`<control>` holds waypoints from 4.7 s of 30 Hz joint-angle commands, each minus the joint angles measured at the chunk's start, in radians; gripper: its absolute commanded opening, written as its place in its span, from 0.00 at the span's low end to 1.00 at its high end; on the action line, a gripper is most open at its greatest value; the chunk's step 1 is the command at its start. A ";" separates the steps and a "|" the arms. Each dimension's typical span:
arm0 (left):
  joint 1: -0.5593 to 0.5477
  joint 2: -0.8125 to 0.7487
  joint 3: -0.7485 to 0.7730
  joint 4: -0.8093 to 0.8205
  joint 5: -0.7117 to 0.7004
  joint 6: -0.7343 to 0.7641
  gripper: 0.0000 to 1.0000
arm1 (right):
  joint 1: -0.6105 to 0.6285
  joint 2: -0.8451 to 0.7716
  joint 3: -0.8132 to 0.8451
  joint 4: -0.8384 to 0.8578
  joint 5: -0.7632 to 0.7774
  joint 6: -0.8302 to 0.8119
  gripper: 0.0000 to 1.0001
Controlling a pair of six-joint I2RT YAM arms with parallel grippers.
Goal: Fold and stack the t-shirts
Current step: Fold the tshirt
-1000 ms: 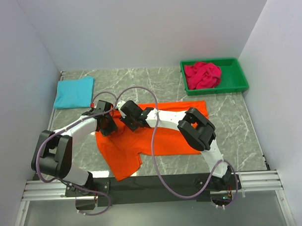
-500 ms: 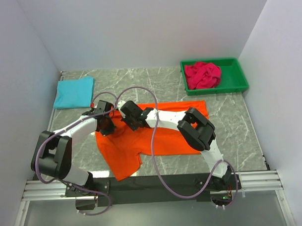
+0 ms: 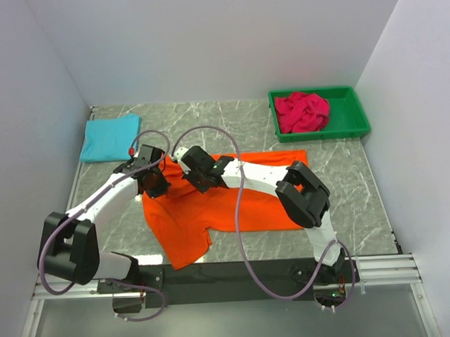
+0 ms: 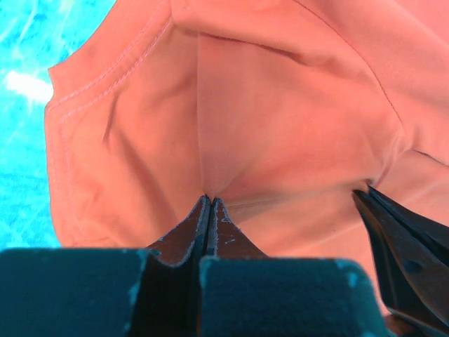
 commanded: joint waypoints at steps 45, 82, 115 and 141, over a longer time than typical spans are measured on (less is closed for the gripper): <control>-0.049 -0.290 -0.280 0.057 0.111 -0.232 0.15 | -0.131 -0.195 -0.071 -0.070 -0.136 0.068 0.48; 0.289 0.414 0.284 0.345 0.120 0.230 0.55 | -1.079 -0.142 -0.278 0.075 -0.274 0.500 0.38; 0.309 0.483 0.283 0.356 0.070 0.234 0.09 | -1.092 -0.212 -0.314 0.172 -0.362 0.480 0.41; 0.349 0.500 0.315 0.345 0.073 0.199 0.05 | -1.133 -0.077 -0.139 0.031 -0.193 0.471 0.00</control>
